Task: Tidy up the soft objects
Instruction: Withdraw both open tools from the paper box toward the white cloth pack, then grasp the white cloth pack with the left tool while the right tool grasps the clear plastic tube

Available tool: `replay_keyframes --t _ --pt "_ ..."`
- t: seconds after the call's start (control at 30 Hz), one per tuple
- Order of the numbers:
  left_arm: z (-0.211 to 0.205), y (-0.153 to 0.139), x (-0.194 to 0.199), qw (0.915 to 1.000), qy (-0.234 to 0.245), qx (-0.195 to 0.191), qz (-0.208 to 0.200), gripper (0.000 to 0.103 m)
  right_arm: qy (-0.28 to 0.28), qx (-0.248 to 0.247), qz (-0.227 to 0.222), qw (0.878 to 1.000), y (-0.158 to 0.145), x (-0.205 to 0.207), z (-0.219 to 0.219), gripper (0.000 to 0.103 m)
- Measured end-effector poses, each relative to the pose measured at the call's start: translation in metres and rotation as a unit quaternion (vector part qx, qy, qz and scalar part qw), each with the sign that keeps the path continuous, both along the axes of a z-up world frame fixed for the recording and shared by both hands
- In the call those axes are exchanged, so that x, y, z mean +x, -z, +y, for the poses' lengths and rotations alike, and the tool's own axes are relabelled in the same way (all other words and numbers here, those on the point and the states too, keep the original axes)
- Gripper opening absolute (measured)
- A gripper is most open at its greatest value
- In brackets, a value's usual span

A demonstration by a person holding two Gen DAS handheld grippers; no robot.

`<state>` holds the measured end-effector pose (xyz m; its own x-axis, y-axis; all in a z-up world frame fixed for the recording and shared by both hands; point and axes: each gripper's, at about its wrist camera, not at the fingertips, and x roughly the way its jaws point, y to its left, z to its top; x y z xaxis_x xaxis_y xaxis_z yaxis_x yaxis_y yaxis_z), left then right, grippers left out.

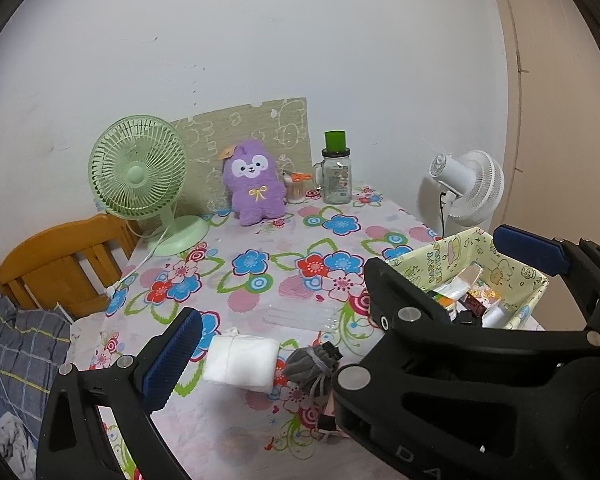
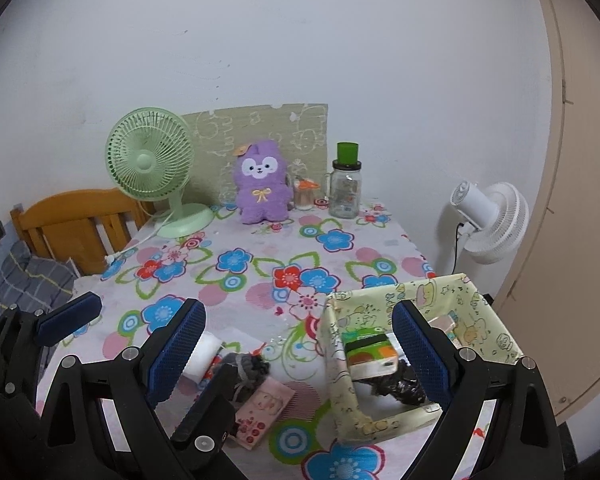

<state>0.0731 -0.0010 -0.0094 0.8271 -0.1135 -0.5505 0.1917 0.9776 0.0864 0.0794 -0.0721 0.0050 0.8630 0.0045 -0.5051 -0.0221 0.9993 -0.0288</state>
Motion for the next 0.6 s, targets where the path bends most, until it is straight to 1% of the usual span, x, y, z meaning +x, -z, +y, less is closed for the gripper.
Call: replay_keyframes --t 0.27,0.4,0.6 --pt "0.012 0.010 0.003 0.9999 -0.011 0.004 0.010 0.103 -0.009 -0.001 0.014 1.000 0.013 0.007 0.012 0.096" --pt "0.018 0.018 0.007 0.9998 -0.015 0.002 0.015 0.103 -0.015 -0.002 0.013 1.000 0.019 0.008 0.018 0.096" --pt "0.025 0.029 0.010 0.9997 -0.019 0.010 0.012 0.103 -0.026 0.003 0.014 1.000 0.034 0.016 0.026 0.096"
